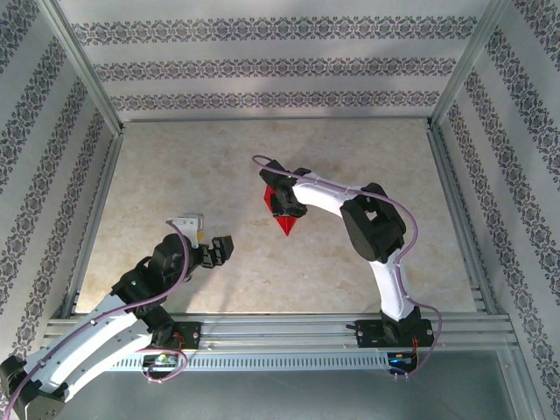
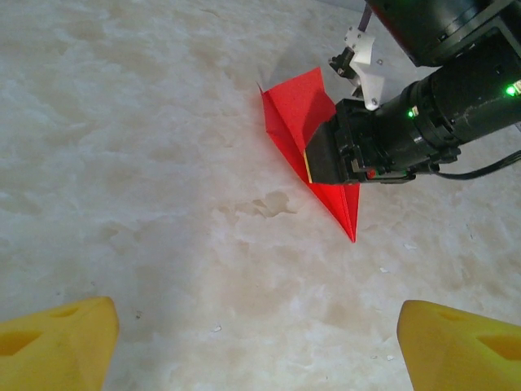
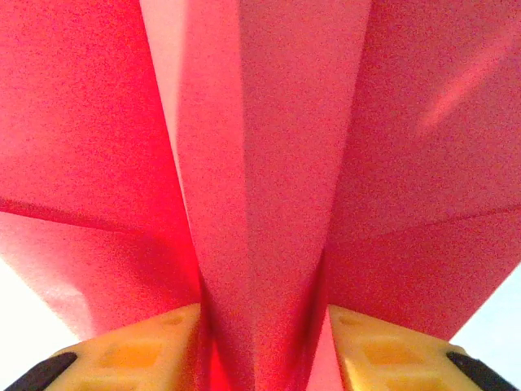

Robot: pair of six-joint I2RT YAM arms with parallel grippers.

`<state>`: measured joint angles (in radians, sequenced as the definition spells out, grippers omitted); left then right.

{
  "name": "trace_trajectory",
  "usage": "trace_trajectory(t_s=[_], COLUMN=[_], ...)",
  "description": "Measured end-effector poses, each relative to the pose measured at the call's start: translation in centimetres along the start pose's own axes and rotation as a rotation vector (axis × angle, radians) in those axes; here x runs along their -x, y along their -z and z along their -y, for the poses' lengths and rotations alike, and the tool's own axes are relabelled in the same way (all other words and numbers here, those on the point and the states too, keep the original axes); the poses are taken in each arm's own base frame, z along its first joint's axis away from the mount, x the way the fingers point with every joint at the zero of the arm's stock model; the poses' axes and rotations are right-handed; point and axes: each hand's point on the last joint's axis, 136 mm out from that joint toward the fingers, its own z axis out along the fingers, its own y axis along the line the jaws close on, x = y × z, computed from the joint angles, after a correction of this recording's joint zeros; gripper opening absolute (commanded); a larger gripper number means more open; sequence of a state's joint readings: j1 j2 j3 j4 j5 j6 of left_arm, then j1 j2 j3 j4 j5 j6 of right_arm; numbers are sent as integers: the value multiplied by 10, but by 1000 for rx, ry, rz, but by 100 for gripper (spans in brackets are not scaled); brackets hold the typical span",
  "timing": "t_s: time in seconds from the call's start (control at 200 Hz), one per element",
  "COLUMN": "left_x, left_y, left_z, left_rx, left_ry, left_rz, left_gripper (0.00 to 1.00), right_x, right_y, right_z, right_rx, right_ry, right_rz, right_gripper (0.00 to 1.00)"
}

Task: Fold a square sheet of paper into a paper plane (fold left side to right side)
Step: Move the paper plane to the center of the table.

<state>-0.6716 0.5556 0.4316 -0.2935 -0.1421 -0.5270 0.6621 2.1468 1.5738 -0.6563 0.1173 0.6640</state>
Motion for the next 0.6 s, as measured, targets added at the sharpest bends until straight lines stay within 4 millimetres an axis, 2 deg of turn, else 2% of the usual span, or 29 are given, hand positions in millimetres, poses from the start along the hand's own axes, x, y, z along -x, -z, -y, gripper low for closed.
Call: trace_trajectory(t_s=[0.225,0.6], left_x=[0,0], left_y=[0,0], left_z=[0,0], left_rx=[0,0], left_ry=[0,0], left_rz=[0,1], left_gripper=[89,89], right_x=[10,9], right_y=[-2,0], right_z=[14,14], right_rx=[-34,-45], right_ry=[-43,-32], right_rz=[10,10], right_gripper=[39,39])
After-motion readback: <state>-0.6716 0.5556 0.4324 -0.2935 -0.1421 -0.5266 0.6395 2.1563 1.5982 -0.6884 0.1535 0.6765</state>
